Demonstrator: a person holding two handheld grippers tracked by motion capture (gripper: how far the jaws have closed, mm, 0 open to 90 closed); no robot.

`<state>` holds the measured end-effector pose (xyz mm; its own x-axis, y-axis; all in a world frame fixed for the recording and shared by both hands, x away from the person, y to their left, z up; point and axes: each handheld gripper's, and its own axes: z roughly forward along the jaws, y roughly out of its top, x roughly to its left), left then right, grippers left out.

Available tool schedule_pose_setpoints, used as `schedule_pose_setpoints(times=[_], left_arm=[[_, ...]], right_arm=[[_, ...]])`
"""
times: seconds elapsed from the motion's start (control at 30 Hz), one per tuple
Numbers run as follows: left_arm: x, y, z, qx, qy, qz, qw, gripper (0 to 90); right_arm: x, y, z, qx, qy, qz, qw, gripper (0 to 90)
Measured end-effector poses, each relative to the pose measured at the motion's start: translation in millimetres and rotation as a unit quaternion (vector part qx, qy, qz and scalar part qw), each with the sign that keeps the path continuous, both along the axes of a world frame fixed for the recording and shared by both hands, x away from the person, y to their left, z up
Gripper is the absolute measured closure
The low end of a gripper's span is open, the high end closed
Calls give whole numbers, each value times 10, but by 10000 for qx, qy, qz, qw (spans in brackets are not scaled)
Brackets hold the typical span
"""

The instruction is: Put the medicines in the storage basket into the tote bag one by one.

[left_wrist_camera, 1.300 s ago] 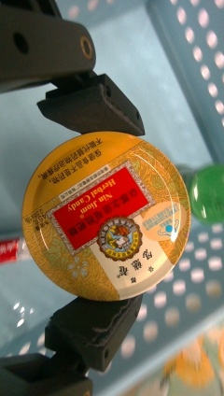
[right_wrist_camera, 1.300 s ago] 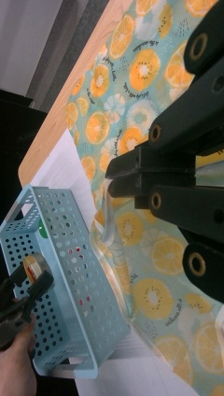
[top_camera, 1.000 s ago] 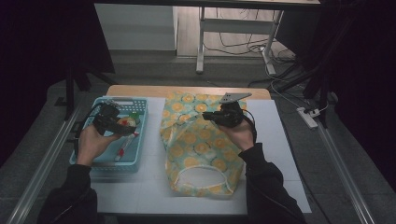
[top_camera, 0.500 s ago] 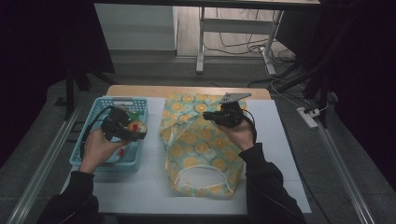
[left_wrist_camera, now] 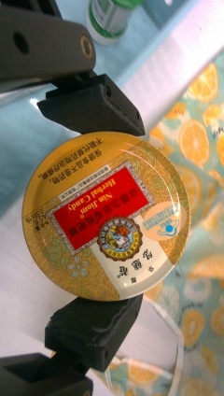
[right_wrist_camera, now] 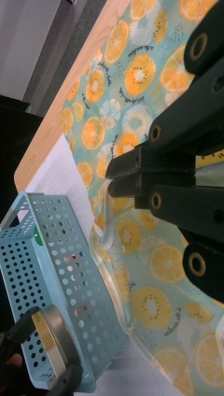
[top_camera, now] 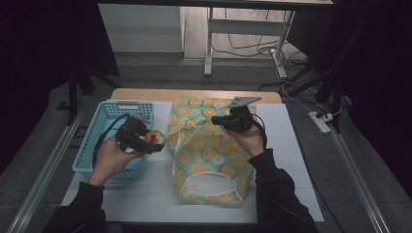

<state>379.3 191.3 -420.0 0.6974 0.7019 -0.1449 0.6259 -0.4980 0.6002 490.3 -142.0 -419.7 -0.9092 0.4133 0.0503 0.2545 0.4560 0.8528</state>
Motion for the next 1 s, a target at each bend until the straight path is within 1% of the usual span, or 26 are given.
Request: schedule_pose_setpoints(times=[0.2, 0.27, 0.47, 0.67, 0.73, 0.83, 1.0], left_arm=[[-8, -242, 34, -40, -15, -314, 9995, 206], [5, -335, 40, -106, -17, -411, 9991, 206], [76, -623, 17, -131, 14, -703, 9974, 206], [155, -878, -21, -158, 41, -897, 9958, 206], [183, -966, -26, -107, 34, -982, 9951, 206], [227, -1106, -45, -88, 26, -1077, 9941, 206], [333, -1298, -113, 20, 21, -1146, 9934, 206]], right_arm=[[16, 0, -17, -12, 11, -25, 10000, 900], [25, -1, -27, -13, 23, -24, 10000, 900], [47, -2, -54, -22, 48, -50, 10000, 900], [67, -11, -65, -21, 53, -87, 9999, 900], [69, -14, -62, -25, 45, -93, 9999, 900], [72, -14, -59, -2, 36, -103, 9999, 900], [74, -19, -53, 31, 27, -102, 9999, 900]])
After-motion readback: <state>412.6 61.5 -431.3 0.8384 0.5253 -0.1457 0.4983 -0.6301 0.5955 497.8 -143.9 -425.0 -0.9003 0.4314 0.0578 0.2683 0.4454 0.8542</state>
